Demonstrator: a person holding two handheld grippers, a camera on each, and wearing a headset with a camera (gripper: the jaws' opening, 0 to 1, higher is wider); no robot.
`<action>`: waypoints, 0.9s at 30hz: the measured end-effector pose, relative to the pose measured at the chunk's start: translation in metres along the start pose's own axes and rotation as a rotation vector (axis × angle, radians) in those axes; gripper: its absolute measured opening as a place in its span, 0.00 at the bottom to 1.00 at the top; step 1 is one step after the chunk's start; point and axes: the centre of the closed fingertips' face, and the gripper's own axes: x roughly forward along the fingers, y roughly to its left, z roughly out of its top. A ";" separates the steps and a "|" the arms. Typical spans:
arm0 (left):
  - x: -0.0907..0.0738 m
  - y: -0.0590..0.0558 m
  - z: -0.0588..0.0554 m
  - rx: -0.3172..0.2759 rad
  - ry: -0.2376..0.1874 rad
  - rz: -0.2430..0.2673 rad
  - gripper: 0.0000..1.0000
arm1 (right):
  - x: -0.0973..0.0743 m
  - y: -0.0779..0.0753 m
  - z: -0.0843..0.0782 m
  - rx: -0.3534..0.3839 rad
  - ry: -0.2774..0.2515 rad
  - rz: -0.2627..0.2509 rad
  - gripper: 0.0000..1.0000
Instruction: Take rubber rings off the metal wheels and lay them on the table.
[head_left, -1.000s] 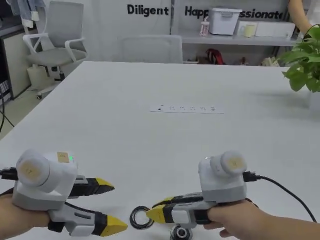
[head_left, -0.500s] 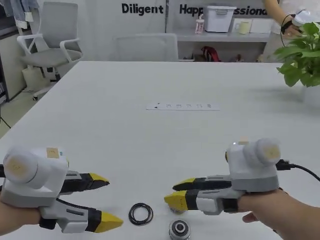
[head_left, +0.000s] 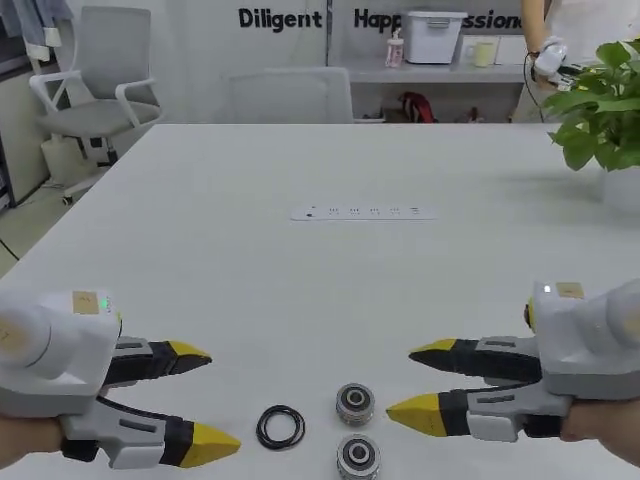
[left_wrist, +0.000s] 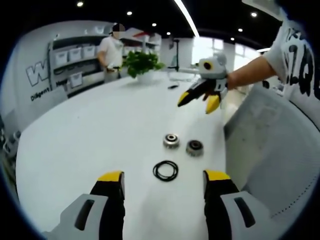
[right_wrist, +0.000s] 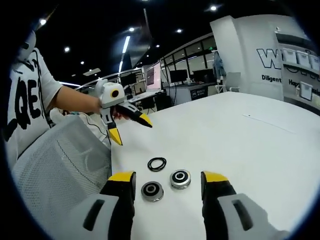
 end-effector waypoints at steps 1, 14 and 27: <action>-0.001 -0.001 0.001 -0.001 -0.004 0.000 0.65 | -0.002 -0.001 -0.001 -0.005 0.003 -0.004 0.52; -0.010 -0.001 0.002 -0.004 -0.018 0.019 0.69 | -0.039 -0.010 -0.025 -0.084 0.065 -0.090 0.66; -0.015 -0.004 -0.001 -0.011 -0.024 0.039 0.74 | -0.056 -0.005 -0.043 -0.113 0.107 -0.123 0.76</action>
